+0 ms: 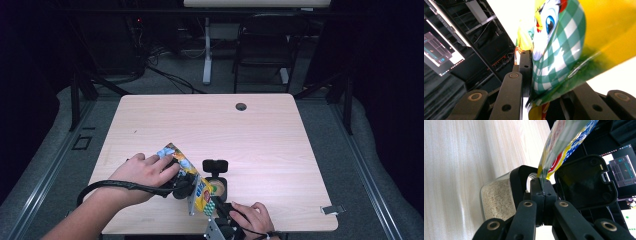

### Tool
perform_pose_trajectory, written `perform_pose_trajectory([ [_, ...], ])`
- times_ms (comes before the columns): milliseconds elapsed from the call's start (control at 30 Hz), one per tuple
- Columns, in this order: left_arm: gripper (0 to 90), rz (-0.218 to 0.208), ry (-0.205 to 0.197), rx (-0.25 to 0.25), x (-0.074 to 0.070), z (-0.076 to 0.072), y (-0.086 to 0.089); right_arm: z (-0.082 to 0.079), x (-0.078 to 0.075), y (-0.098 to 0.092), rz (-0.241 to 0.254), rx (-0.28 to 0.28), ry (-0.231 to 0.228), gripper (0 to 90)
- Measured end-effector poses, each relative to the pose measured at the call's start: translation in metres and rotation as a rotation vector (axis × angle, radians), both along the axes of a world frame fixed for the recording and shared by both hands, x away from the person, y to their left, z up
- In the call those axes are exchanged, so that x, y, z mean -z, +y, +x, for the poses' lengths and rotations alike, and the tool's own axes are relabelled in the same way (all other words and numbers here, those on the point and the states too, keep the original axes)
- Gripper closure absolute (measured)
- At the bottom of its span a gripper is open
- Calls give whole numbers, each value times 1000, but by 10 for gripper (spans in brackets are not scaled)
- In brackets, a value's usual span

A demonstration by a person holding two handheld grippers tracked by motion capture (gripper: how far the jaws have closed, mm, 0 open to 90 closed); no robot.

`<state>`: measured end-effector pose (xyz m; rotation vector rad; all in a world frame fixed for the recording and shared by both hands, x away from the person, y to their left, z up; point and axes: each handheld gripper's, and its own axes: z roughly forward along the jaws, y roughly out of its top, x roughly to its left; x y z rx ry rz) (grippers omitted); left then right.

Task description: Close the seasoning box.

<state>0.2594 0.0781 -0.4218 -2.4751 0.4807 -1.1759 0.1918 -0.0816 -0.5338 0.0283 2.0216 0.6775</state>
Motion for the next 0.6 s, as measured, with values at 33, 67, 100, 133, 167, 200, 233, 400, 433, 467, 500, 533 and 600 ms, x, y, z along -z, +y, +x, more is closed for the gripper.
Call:
perform_pose_trajectory([
  [33,774,1,1,1,0,0,1,0,0,0,-1,0,2,900],
  [67,774,-3,-1,4,1,0,2,0,0,1,-4,1,2,900],
  [100,774,-6,2,1,1,1,3,0,0,1,-2,-1,3,900],
  [133,774,-9,2,-3,2,0,3,0,0,1,-4,-2,2,900],
  [167,774,-18,4,-1,3,1,5,0,0,2,-4,-2,0,900],
  [200,774,-28,5,-4,3,1,5,0,0,2,-4,-2,0,900],
  [233,774,-31,3,-2,4,1,6,0,0,2,-4,0,1,900],
  [400,773,-55,3,-10,8,0,12,0,0,2,-7,-2,3,900],
  [433,774,-68,8,-20,9,0,14,0,0,3,-14,1,3,900],
  [467,774,-69,8,-18,9,0,15,0,-1,3,-26,4,0,900],
  [500,774,-76,10,-21,10,0,16,0,0,3,-9,-4,3,900],
  [533,774,-91,11,-25,11,0,18,1,0,3,-9,-4,3,900],
  [600,773,-103,13,-25,13,0,21,1,0,4,-10,-5,2,900],
])
